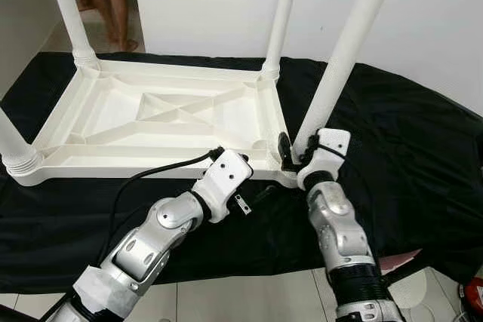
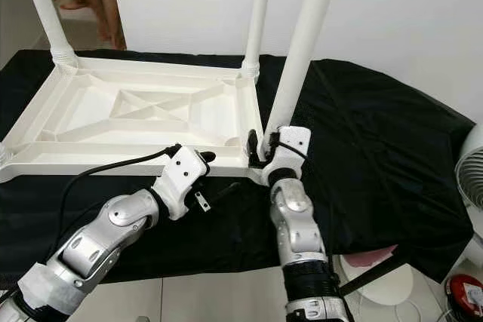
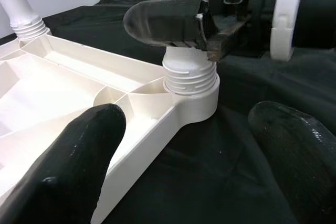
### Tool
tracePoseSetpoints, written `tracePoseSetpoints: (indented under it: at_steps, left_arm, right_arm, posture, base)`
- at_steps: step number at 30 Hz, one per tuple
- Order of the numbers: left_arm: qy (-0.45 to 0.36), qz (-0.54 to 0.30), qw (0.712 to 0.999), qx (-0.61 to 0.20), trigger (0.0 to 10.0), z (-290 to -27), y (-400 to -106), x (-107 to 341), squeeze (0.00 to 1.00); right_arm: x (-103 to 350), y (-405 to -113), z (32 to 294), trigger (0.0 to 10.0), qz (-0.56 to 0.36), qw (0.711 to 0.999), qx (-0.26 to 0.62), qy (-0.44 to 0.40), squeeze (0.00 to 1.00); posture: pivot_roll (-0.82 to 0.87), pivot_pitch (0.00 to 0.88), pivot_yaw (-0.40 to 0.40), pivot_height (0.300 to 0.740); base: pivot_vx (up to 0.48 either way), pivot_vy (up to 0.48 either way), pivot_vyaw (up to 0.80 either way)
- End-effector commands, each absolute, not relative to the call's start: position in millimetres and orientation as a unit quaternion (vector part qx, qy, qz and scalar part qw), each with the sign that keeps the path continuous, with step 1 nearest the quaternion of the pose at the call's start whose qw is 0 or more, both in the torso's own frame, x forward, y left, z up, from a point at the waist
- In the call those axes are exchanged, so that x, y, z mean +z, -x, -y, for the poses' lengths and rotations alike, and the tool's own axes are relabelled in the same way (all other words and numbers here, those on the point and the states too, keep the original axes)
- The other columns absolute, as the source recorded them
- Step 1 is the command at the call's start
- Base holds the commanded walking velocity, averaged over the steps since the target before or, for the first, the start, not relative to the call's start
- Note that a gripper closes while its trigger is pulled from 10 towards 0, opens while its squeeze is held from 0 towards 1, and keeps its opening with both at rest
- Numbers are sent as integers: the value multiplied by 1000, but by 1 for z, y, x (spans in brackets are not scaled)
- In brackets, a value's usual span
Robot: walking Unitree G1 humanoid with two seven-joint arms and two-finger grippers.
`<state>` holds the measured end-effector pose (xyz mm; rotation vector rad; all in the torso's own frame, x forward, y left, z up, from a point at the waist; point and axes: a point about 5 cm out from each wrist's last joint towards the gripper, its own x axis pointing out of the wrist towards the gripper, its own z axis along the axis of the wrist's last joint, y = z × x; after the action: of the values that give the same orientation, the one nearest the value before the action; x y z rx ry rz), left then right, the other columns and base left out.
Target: Building children table
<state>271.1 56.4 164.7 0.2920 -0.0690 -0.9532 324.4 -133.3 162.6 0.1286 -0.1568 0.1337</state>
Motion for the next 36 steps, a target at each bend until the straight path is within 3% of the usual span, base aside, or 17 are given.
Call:
tracePoseSetpoints:
  at_steps: [1,5,6,7,8,18,30,36]
  left_arm:
    - [-146,27,842,-518,10000,-51,-266,163,0]
    - [-146,28,844,-516,10000,-52,-267,163,0]
    - [-146,27,844,-516,10000,-52,-267,163,0]
    - [-146,27,844,-516,10000,-52,-267,163,0]
    - [-146,27,844,-516,10000,-52,-267,163,0]
    - [-146,28,845,-513,10000,-54,-269,166,0]
    - [-146,28,842,-519,10000,-52,-267,166,0]
    - [-146,27,840,-521,10000,-52,-267,167,0]
  right_arm:
    - [162,-322,137,10000,77,992,84,-62,1000]
    - [164,-319,144,10000,79,987,131,-48,1000]
    - [165,-318,147,10000,80,985,145,-43,224]
    - [165,-318,147,10000,80,985,145,-43,224]
    - [165,-318,149,10000,81,983,158,-39,35]
    - [154,-317,157,10000,53,945,322,19,0]
    - [144,-335,160,10000,25,933,354,64,0]
    - [141,-344,149,10000,29,928,367,57,0]
  posture:
    - [73,22,-77,740]
    - [70,24,-79,740]
    - [69,24,-79,740]
    - [69,24,-79,740]
    - [68,27,-78,740]
    - [67,36,-66,740]
    - [74,38,-64,740]
    - [77,42,-58,740]
  base:
    - [0,0,0]
    - [0,0,0]
    - [0,0,0]
    - [0,0,0]
    - [0,0,0]
    - [0,0,0]
    - [0,0,0]
    - [0,0,0]
